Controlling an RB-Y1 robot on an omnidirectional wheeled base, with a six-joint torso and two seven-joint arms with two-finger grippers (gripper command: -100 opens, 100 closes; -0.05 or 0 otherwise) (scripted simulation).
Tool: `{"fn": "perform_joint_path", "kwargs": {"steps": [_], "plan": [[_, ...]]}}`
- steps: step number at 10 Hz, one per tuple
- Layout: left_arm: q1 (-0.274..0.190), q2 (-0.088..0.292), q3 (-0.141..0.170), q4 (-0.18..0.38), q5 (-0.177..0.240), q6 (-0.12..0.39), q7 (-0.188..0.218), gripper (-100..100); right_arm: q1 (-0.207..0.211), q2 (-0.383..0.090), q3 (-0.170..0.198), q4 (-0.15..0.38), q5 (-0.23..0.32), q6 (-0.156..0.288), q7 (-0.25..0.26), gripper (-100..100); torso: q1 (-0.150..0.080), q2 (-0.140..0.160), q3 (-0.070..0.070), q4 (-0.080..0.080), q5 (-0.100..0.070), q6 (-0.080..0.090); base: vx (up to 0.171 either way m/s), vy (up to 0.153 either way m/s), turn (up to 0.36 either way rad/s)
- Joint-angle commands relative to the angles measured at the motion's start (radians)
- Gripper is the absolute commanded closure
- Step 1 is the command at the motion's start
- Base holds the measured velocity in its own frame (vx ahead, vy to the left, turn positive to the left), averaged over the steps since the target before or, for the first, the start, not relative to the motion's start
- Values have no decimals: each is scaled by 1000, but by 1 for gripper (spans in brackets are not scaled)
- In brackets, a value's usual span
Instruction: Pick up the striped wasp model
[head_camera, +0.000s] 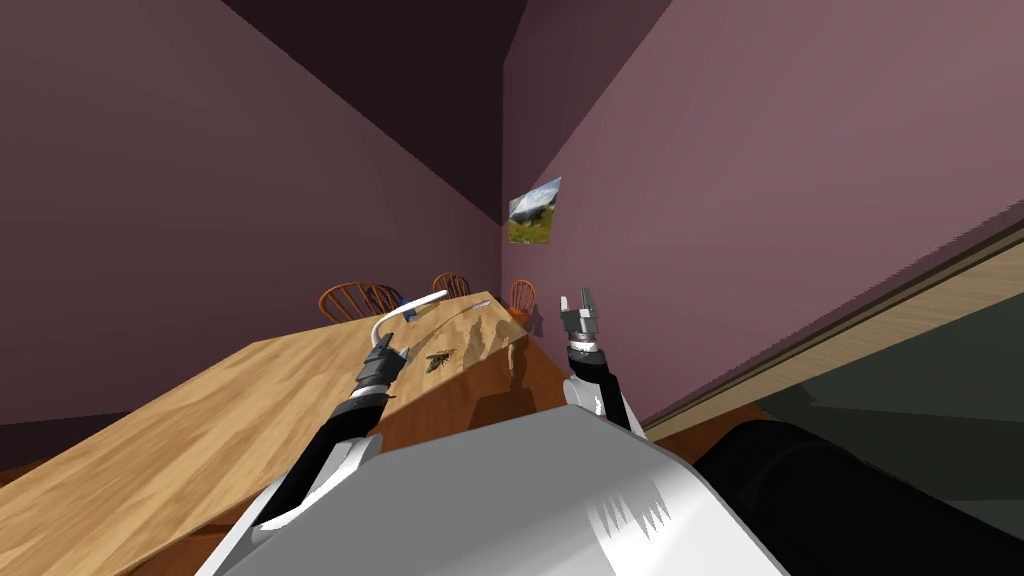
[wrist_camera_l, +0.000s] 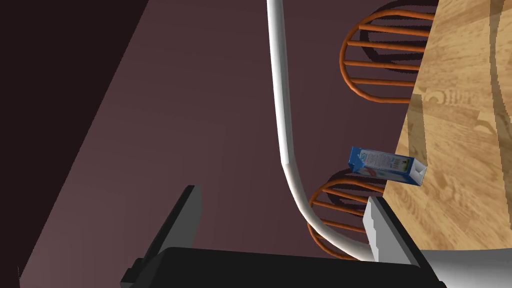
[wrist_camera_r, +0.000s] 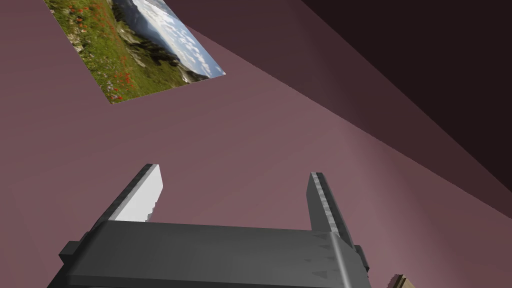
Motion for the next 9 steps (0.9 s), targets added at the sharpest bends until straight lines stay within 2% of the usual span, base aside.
{"fn": "perform_joint_path", "kwargs": {"steps": [1,4,7,9], "plan": [[-10,13,17,29,12,50,33,-100,0,0,0,0,0,0,0,0,0,0,0,0,0,0,21,-113,-44],[-29,21,40,75,26,134,81,-100,0,0,0,0,0,0,0,0,1,0,0,0,0,0,24,-122,-39],[-40,24,51,100,34,196,105,-100,0,0,0,0,0,0,0,0,2,0,0,0,1,0,19,-83,-26],[-64,31,76,148,48,274,151,-100,0,0,0,0,0,0,0,0,3,0,0,0,1,0,35,-99,-51]]}}
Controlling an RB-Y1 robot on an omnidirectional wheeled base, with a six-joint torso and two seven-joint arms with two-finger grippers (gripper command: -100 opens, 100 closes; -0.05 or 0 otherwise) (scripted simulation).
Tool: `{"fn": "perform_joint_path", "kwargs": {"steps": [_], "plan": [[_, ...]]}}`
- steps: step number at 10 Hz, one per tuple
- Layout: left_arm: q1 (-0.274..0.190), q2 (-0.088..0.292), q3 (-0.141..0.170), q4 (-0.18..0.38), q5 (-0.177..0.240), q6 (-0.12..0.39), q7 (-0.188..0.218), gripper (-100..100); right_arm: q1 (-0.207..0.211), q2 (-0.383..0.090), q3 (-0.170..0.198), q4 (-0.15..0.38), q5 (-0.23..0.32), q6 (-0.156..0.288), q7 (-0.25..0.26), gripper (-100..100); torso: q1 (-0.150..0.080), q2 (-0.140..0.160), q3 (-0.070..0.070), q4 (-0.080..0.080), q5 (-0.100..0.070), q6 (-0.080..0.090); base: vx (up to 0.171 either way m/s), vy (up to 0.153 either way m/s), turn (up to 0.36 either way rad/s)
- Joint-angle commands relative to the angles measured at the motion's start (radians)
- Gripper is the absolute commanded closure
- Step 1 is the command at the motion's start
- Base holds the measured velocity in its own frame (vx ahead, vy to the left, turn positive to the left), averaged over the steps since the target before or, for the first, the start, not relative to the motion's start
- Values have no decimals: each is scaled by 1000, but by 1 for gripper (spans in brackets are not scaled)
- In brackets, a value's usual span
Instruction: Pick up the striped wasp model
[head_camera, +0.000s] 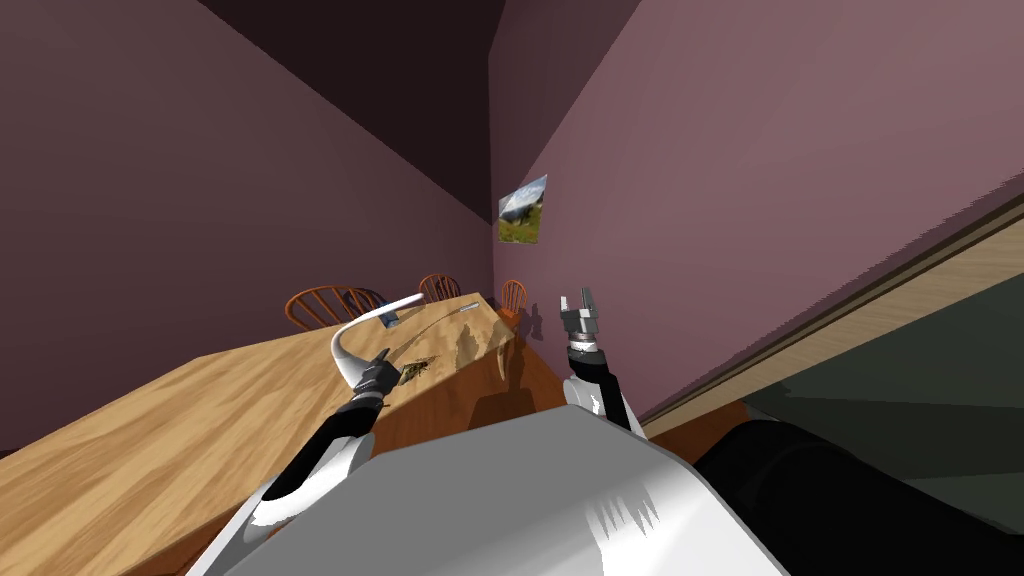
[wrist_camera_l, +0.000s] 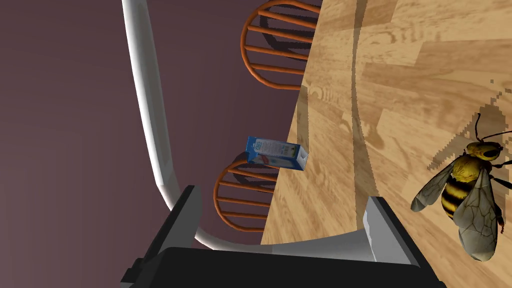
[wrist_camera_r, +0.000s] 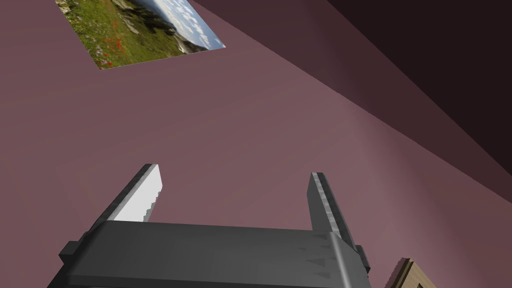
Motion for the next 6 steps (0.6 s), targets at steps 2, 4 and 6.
{"fn": "perform_joint_path", "kwargs": {"steps": [2,4,6], "plan": [[-32,10,21,66,13,69,41,-100,0,0,0,0,0,0,0,0,1,1,0,0,0,0,22,-100,-14],[-45,13,33,91,19,118,62,-100,0,0,0,0,0,0,0,0,3,2,1,0,0,0,22,-67,-20],[-58,16,45,117,26,167,83,-100,0,0,0,0,0,0,0,0,3,1,1,0,1,0,26,-62,-22]]}}
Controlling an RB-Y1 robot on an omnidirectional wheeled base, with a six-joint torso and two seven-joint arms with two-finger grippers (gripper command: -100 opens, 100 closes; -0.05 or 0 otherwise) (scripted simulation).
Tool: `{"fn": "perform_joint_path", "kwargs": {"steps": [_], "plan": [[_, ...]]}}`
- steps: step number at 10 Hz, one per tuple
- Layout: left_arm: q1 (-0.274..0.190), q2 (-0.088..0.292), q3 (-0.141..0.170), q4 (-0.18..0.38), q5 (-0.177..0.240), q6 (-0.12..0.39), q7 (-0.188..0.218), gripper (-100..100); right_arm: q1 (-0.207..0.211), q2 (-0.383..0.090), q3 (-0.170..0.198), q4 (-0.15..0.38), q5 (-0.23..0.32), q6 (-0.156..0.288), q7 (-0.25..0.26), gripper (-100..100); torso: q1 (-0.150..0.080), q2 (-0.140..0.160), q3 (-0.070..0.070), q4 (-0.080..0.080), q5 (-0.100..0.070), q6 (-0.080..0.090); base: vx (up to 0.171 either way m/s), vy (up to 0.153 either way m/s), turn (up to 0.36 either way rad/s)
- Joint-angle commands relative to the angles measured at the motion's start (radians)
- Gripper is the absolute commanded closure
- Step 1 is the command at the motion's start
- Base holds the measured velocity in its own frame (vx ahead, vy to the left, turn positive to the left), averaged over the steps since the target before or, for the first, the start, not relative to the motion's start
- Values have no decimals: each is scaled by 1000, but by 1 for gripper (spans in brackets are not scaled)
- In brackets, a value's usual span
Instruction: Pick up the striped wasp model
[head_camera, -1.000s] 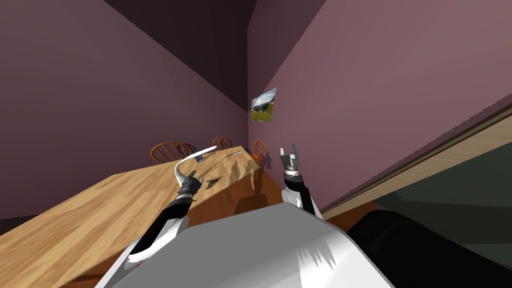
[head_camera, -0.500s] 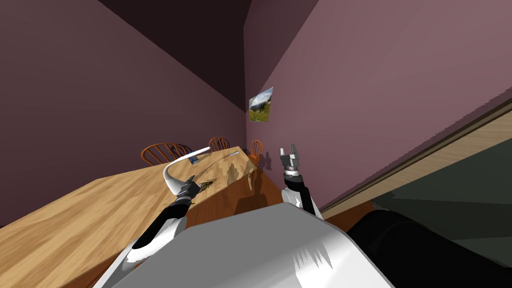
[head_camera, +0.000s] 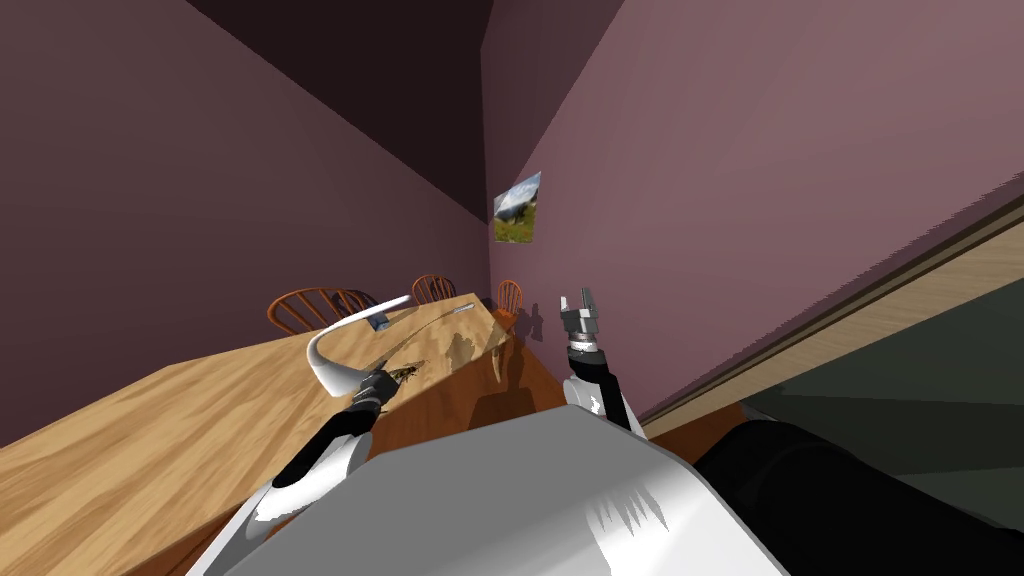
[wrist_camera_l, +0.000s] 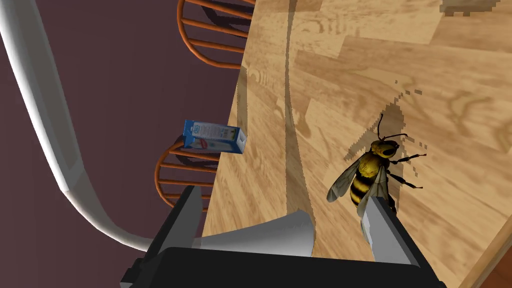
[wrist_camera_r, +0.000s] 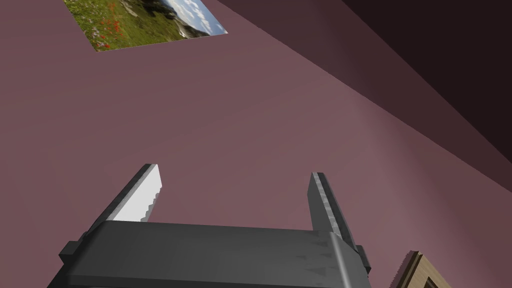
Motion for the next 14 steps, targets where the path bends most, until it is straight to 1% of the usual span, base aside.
{"fn": "perform_joint_path", "kwargs": {"steps": [1,2,3,4,5,6,7,8,9,10,11,12,13,14], "plan": [[-20,5,10,18,4,50,13,-100,0,0,0,0,0,0,0,0,0,0,0,0,0,0,16,-52,-5],[-33,9,22,43,10,77,34,-100,0,0,0,0,0,0,0,0,1,0,0,0,0,0,23,-51,-21],[-33,9,22,43,10,103,34,-100,0,0,0,0,0,0,0,0,1,0,0,0,0,0,21,-42,-11],[-47,12,34,68,16,135,52,-100,0,0,0,0,0,0,0,0,1,0,0,0,0,0,23,-42,-20],[-47,12,34,68,16,153,52,-100,0,0,0,0,0,0,0,0,2,0,0,0,0,0,30,-37,-9],[-61,16,46,92,22,192,70,-100,0,0,0,0,0,0,0,0,2,0,0,0,0,0,42,-41,-15],[-61,16,46,92,22,203,70,-100,0,0,0,0,0,0,0,0,2,-1,-1,0,0,0,30,-34,-7],[-76,20,57,115,27,238,87,-100,0,0,0,0,0,0,0,0,2,0,0,0,0,0,35,-30,-15],[-76,20,57,115,27,251,87,-100,0,0,0,0,0,0,0,0,2,0,0,0,0,0,28,-22,-4],[-90,24,69,138,32,286,102,-100,0,0,0,0,0,0,0,0,3,0,0,0,1,0,24,-21,-10],[-90,24,69,138,32,298,102,-100,0,0,0,0,0,0,0,0,3,0,0,0,1,0,20,-13,-5],[-105,28,80,160,37,335,117,-100,0,0,0,0,0,0,0,0,4,0,0,0,1,0,28,-7,-5],[-105,28,80,160,37,343,117,-100,0,0,0,0,0,0,0,0,4,0,0,0,1,0,30,-9,-5],[-119,33,90,180,41,384,130,-100,0,0,0,0,0,0,0,0,4,0,0,0,1,0,36,-7,-4]]}}
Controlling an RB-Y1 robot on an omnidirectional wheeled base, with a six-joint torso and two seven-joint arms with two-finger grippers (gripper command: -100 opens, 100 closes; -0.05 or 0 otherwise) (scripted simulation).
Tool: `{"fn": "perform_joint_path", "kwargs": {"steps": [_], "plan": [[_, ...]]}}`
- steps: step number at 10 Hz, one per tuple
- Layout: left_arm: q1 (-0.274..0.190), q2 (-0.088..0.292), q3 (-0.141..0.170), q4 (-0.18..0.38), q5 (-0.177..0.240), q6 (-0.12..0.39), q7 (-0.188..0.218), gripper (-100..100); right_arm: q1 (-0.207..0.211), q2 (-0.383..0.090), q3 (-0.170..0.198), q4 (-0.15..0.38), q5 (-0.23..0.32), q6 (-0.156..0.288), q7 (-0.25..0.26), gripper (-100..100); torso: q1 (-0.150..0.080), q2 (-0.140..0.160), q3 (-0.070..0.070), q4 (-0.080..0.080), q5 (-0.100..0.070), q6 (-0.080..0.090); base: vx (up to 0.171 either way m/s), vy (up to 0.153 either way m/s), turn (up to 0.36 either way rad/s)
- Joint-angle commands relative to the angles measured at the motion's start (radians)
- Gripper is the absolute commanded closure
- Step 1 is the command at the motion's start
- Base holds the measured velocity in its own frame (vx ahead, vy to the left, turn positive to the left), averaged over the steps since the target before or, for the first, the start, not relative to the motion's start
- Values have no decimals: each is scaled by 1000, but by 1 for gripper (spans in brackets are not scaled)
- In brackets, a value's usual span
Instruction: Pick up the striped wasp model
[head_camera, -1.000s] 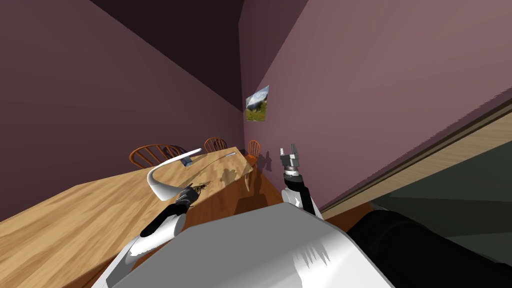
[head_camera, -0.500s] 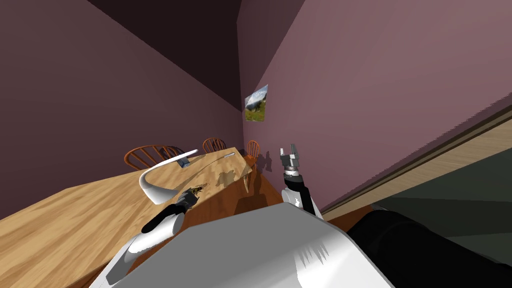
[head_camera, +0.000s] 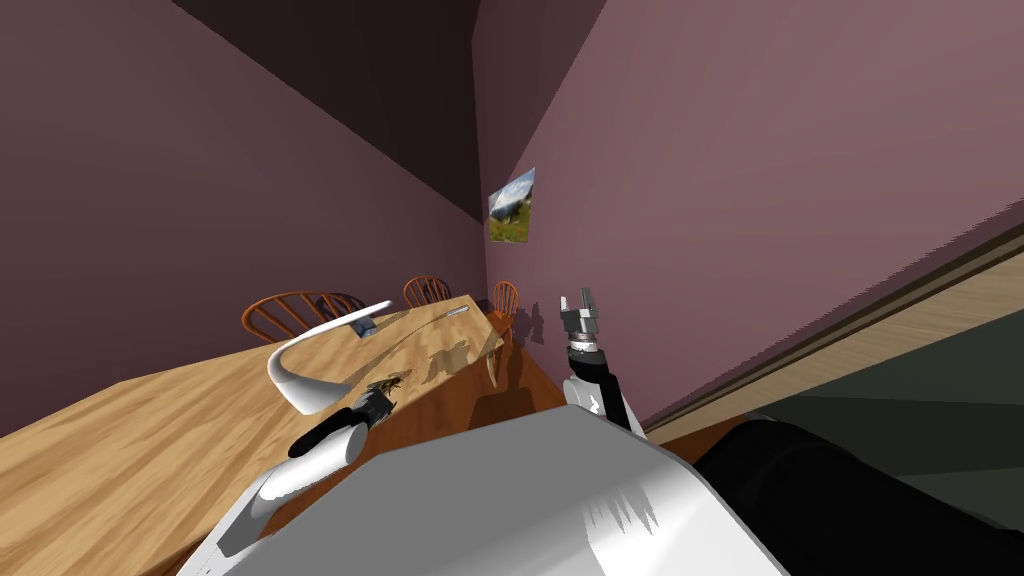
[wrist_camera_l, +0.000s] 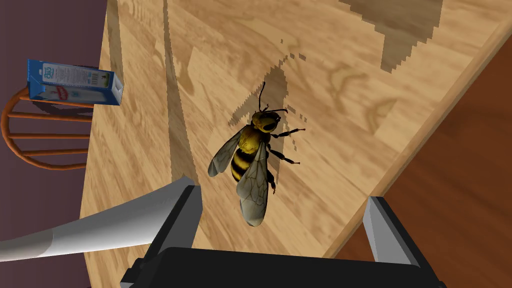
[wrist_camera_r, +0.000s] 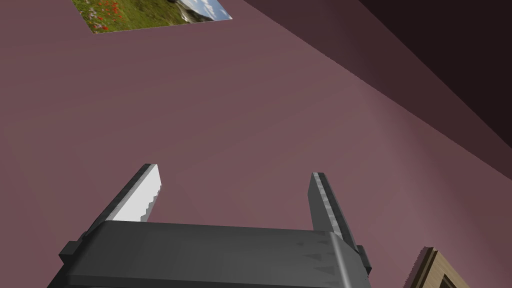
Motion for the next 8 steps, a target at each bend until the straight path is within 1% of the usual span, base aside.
{"fn": "perform_joint_path", "kwargs": {"steps": [1,2,3,4,5,6,8], "plan": [[-8,0,5,8,0,30,8,-100,0,0,0,0,0,0,0,0,0,0,0,0,0,0,29,-3,-2],[-22,5,16,27,3,68,20,-100,0,0,0,0,0,0,0,0,0,0,0,0,0,0,32,5,-1],[-22,5,16,27,3,71,20,-100,0,0,0,0,0,0,0,0,1,0,0,0,0,0,25,7,-2],[-36,10,25,46,7,111,30,-100,0,0,0,0,0,0,0,0,1,1,0,0,0,0,29,6,1],[-49,15,34,63,10,140,40,-100,0,0,0,0,0,0,0,0,1,0,0,0,0,0,46,19,4],[-49,15,34,63,10,149,40,-100,0,0,0,0,0,0,0,0,2,0,0,0,0,0,33,19,0],[-75,25,51,95,15,210,55,-100,0,0,0,0,0,0,0,0,2,0,0,0,0,0,36,28,6]]}}
